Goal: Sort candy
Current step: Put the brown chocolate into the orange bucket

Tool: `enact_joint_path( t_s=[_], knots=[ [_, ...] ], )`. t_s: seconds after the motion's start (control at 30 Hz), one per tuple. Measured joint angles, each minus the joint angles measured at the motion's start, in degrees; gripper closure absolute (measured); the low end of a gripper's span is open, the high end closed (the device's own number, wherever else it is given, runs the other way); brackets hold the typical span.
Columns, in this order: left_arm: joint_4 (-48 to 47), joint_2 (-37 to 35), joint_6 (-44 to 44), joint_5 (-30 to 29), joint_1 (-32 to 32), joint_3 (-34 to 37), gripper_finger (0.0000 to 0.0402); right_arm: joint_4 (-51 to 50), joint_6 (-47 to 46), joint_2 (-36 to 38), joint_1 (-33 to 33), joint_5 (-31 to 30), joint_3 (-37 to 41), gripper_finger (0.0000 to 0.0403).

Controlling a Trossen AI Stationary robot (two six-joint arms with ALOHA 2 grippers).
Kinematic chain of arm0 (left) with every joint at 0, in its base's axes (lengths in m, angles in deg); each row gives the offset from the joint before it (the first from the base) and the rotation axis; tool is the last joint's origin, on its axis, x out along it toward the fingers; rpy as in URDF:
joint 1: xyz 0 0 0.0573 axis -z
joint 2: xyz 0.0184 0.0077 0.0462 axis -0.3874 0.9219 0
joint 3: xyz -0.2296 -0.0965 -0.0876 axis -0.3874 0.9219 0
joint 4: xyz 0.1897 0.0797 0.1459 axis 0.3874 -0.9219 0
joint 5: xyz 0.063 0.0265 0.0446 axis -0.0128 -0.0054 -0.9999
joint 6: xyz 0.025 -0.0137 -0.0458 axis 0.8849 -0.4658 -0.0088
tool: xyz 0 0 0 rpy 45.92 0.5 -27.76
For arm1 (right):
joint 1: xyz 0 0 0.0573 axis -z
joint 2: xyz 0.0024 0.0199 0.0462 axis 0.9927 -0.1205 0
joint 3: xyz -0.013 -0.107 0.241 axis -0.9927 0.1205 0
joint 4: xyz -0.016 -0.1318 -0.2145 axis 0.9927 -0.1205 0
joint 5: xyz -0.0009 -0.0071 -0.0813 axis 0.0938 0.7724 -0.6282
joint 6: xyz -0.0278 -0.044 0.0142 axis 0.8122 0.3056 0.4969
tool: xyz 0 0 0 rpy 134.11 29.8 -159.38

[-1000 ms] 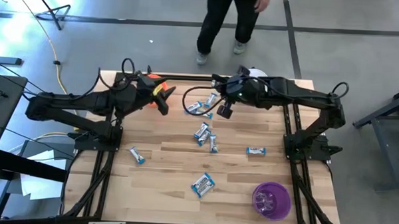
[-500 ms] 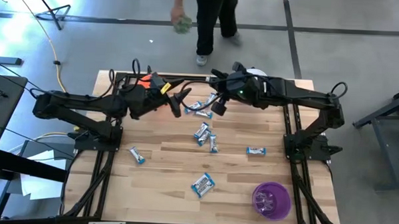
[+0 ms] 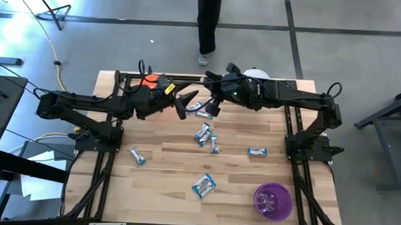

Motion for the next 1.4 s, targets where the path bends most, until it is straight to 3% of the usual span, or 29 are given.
enact_joint_path(
  t_s=[0.93,1.07,1.4],
  knots=[
    [2.43,-0.02,-0.02,1.34,-1.83,-0.02,0.0194,10.25,1.53,-3.61,-0.64,5.14,0.09,0.04],
    [2.43,-0.02,-0.01,1.97,-2.37,-0.06,0.023,10.63,1.49,-3.61,-0.98,5.14,0.09,0.04],
    [2.25,-0.06,0.06,4.51,-2.97,-0.1,0.0383,10.48,0.97,-3.61,-0.94,4.93,0.09,0.0399]
  ],
)
